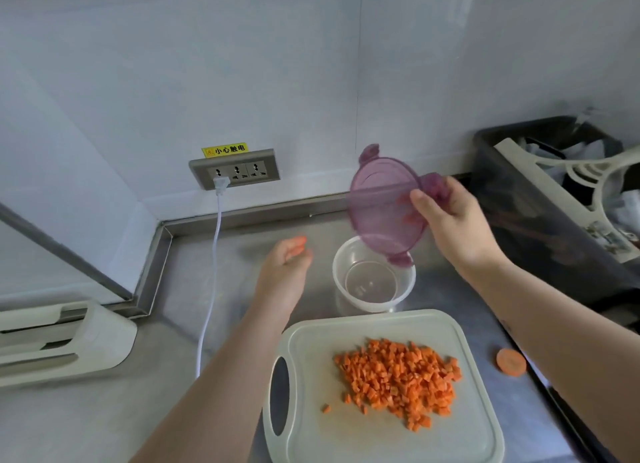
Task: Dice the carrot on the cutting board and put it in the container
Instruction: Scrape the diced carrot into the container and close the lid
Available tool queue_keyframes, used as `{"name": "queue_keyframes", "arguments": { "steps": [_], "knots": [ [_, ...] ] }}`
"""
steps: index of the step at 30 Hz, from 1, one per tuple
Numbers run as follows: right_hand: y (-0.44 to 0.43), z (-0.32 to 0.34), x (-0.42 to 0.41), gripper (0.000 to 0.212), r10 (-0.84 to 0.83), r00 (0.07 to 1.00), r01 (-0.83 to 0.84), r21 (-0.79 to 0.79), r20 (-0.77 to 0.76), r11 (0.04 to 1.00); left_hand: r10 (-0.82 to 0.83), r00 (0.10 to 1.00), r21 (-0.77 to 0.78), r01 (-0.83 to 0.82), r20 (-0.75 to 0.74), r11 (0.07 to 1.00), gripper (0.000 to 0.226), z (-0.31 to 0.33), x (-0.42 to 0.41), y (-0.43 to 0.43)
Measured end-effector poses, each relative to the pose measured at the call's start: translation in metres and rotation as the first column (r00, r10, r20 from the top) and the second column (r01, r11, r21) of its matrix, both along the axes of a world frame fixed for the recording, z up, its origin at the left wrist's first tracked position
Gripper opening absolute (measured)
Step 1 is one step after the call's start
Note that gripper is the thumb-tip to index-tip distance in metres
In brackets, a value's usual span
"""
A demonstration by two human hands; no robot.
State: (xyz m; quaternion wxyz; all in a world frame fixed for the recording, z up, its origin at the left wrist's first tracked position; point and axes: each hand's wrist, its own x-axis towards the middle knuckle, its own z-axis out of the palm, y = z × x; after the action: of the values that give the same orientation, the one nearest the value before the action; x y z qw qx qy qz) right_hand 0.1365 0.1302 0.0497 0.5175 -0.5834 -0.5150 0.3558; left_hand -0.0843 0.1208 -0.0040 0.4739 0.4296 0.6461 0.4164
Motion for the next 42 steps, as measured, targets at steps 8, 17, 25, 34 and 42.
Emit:
{"name": "queue_keyframes", "arguments": {
  "steps": [8,17,25,34,42],
  "knots": [
    [-0.017,-0.074,0.049,0.015,-0.038,0.467,0.031,0.027,0.884,0.999,-0.397,0.732,-0.068,0.436,-0.553,0.898,0.040,-0.030,0.017,-0.033],
    [-0.027,-0.111,0.060,0.024,0.327,0.464,0.046,-0.391,0.823,0.919,-0.500,0.330,-0.210,0.628,-0.800,0.750,0.049,-0.045,0.025,-0.036],
    [-0.092,-0.114,0.056,0.042,0.330,0.690,0.090,-0.528,0.644,0.844,-0.364,0.513,-0.034,0.543,-0.777,0.839,0.044,-0.043,-0.005,-0.070],
    [-0.141,-0.123,0.052,0.028,0.184,0.902,0.176,-0.724,0.390,0.667,-0.310,0.825,-0.344,0.151,-0.472,0.927,0.011,-0.078,-0.024,-0.133],
    [-0.156,-0.125,0.051,0.033,0.075,0.940,0.232,-0.786,0.332,0.573,-0.169,0.904,-0.409,-0.007,-0.394,0.912,0.008,-0.068,-0.017,-0.155]
  ]
}}
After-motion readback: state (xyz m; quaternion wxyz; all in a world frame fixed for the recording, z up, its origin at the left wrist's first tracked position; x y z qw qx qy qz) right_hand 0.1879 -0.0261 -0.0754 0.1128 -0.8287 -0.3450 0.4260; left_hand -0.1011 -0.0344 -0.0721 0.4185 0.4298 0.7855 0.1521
